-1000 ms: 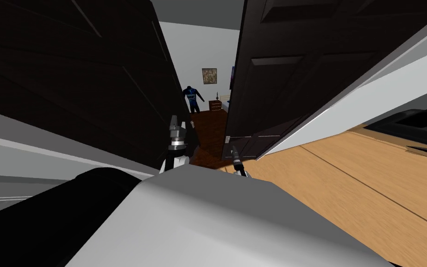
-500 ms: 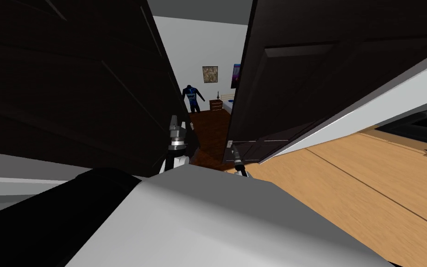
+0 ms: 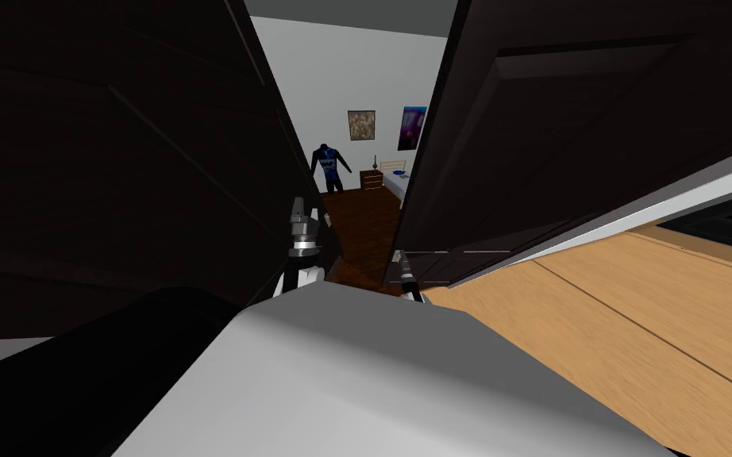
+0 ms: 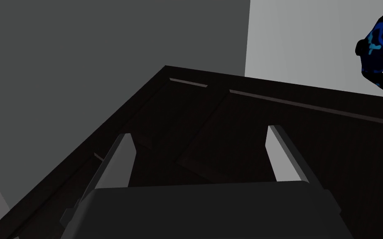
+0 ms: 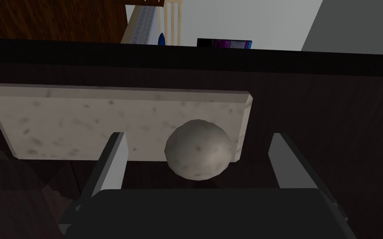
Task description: Push the door open
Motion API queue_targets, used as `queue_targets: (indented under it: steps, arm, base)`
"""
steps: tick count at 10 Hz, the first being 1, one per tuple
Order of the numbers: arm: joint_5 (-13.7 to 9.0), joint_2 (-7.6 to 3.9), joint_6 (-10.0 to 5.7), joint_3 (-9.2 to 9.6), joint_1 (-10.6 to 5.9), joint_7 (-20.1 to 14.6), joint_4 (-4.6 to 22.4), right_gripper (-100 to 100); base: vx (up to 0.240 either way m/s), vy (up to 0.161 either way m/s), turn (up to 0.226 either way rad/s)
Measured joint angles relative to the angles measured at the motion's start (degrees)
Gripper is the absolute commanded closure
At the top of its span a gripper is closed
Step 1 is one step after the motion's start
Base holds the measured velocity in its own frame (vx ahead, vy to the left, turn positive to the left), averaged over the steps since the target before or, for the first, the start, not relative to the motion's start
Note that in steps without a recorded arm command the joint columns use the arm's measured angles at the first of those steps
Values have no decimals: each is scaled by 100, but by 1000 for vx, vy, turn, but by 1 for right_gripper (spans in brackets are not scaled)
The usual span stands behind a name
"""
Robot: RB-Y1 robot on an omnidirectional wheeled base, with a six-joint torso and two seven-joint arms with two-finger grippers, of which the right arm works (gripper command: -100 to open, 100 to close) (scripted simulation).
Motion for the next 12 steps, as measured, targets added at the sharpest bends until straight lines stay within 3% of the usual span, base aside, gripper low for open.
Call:
queue_targets:
  steps: [5, 9, 10, 11, 12]
  arm:
    - [3, -3, 20, 4, -3, 0, 6, 100]
    - [-31, -82, 50, -67, 34, 45, 50, 100]
    - [-47, -54, 51, -122, 46, 113, 23, 100]
    - [-82, -100, 20, -202, -34, 148, 94, 100]
    - [-121, -149, -24, -296, -77, 174, 144, -100]
  base:
    - [-12, -4, 2]
    - [162, 53, -54]
    - [186, 46, -79]
    - [211, 58, -118]
    - [-49, 55, -77]
